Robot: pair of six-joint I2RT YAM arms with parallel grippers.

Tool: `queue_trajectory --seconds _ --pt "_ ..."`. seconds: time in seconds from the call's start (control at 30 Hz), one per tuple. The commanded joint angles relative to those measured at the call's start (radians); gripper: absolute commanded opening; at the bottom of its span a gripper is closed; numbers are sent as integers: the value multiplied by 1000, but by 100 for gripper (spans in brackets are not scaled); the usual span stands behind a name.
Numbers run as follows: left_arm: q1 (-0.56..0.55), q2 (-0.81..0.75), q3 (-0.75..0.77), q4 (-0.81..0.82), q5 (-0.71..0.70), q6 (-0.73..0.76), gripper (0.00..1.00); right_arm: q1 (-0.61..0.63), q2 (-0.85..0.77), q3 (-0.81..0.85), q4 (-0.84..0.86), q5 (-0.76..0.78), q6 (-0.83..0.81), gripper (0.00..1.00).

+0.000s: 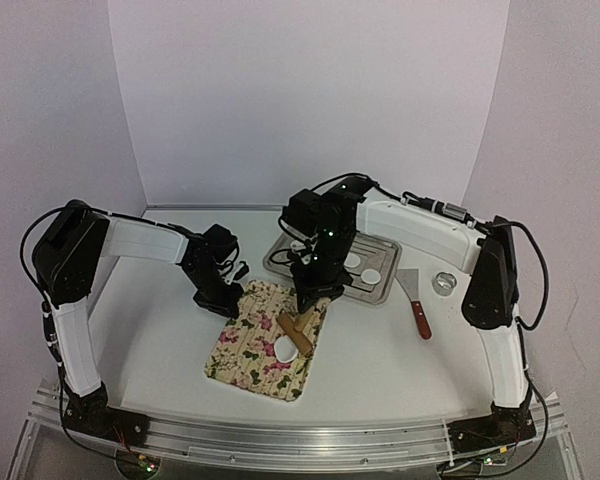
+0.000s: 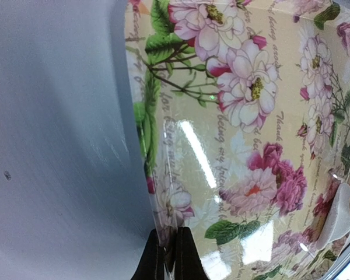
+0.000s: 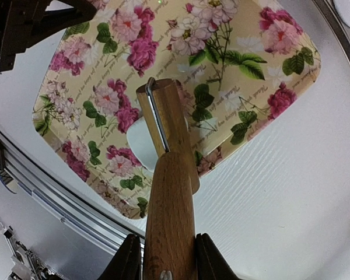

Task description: Roll out the dumpling wrappers from the dough

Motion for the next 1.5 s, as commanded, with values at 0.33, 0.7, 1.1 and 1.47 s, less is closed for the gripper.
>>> queue_trajectory --seconds 0.33,0.7,1.1,1.47 --pt "2 56 17 -3 -40 29 0 6 51 -36 -21 -7 -69 0" --pt "2 58 12 4 -40 21 0 10 115 -91 -42 46 -48 0" --pt "2 58 -1 16 -31 17 0 40 215 -108 -39 43 -3 0" --pt "2 54 -23 33 -15 11 0 67 293 -101 -32 2 41 0"
